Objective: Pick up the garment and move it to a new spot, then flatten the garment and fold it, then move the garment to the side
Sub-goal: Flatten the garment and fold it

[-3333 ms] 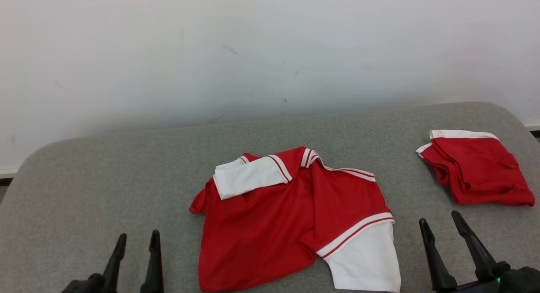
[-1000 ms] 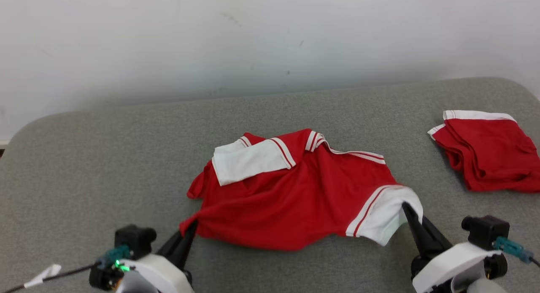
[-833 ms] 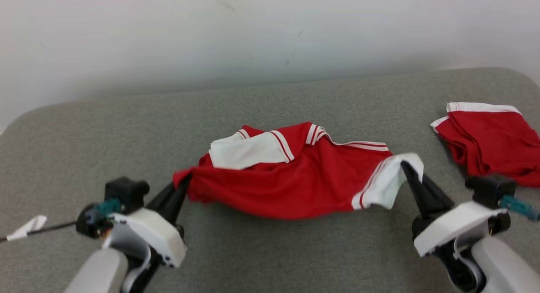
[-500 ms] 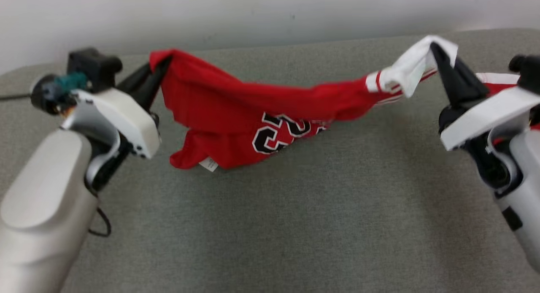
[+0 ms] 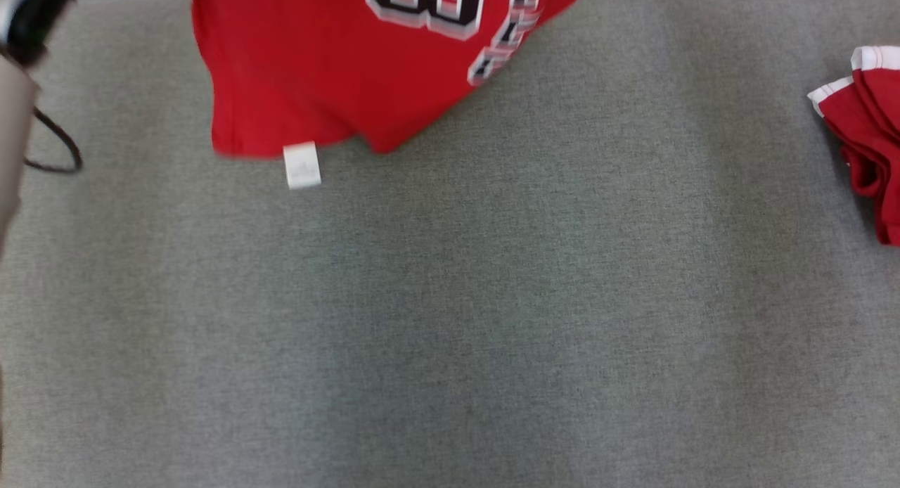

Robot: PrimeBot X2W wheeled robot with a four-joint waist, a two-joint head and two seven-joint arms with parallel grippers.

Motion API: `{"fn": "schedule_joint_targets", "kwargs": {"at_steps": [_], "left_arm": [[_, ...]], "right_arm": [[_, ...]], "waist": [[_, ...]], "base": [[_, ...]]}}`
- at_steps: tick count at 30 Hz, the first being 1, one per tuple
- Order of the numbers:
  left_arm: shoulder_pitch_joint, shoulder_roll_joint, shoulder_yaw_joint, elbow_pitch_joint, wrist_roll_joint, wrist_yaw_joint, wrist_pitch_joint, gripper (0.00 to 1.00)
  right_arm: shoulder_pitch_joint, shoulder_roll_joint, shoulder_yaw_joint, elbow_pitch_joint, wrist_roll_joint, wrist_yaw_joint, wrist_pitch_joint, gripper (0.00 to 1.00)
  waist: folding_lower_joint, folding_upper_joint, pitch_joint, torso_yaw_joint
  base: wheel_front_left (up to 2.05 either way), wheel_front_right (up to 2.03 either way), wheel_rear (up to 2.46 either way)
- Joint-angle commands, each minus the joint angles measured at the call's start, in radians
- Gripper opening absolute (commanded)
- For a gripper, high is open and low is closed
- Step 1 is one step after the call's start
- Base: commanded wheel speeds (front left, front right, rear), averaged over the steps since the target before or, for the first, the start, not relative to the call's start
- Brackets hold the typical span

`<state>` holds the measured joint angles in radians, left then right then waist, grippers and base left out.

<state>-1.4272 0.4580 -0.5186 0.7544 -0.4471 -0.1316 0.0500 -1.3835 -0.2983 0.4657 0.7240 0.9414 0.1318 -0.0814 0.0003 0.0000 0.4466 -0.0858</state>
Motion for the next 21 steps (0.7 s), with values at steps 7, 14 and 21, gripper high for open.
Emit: {"fn": "schedule_joint_targets", "kwargs": {"at_steps": [7, 14, 21], "left_arm": [[-0.206, -0.007, -0.014, 0.142, 0.003, 0.002, -0.048, 0.0], [-0.327, -0.049, -0.013, 0.259, -0.031, 0.003, -0.082, 0.0], [-0.253, -0.072, -0.056, 0.308, -0.131, 0.002, -0.053, 0.0]], "right_arm": [[-0.222, 0.004, -0.004, 0.118, 0.013, -0.002, -0.04, 0.0], [-0.361, 0.0, 0.016, 0.206, 0.013, -0.003, -0.052, 0.0], [-0.29, -0.002, 0.119, 0.202, 0.036, -0.003, 0.023, 0.0]], "waist": [[-0.0003, 0.0, 0.019, -0.008], [-0.0003, 0.0, 0.016, -0.011], [-0.0003, 0.0, 0.014, -0.014]], "base": [[0.0, 0.0, 0.0], [0.0, 0.0, 0.0], [0.0, 0.0, 0.0]]}}
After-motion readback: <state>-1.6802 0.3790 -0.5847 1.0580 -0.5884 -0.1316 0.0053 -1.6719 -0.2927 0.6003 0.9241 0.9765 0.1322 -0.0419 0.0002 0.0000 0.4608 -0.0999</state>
